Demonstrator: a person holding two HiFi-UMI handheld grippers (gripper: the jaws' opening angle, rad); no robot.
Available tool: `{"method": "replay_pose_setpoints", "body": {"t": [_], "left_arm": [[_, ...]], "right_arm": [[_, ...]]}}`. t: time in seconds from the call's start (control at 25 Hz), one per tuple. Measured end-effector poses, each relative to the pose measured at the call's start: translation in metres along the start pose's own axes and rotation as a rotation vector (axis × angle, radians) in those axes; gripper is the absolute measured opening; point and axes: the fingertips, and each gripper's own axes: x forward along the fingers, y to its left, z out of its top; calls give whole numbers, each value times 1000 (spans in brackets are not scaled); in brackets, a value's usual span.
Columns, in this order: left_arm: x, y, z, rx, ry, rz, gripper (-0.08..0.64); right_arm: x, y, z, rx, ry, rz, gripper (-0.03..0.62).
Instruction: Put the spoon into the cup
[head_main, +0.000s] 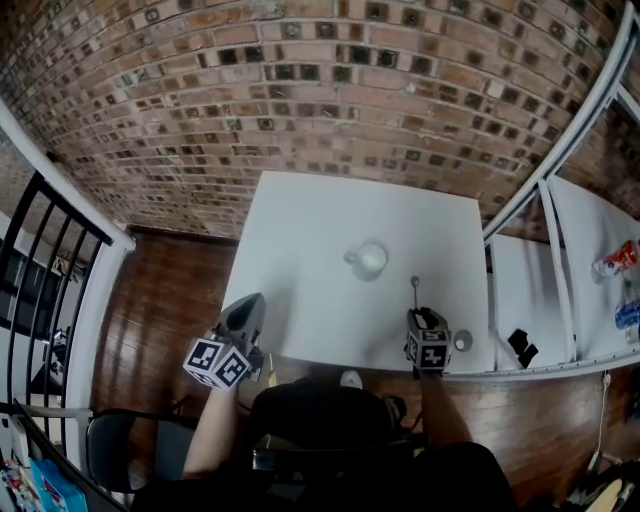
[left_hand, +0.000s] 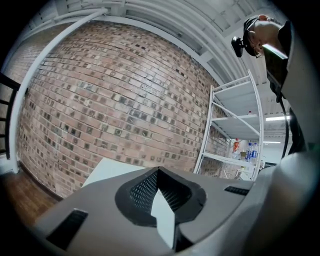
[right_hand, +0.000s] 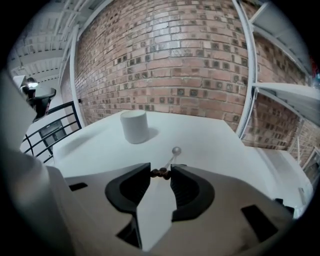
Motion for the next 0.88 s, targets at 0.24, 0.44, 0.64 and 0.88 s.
{"method": "replay_pose_setpoints", "body": {"t": [0.24,0.44,0.64,0.88], "left_arm": [[5,-8,5,5,-18,-41,-8],[10,-16,8,10,-30,-64,-8],[12,-16,14,13,-47,-69,-8],[8,-10,26,22,-76,-47,-8]], "right_arm": [[-25,-3,31,-11,-93,-12,132],[-49,-6,64,-27,-185,-14,132],[-68,1,104,-60,-277,2,132],[-77,18,142,-134,-347,23,132]]}}
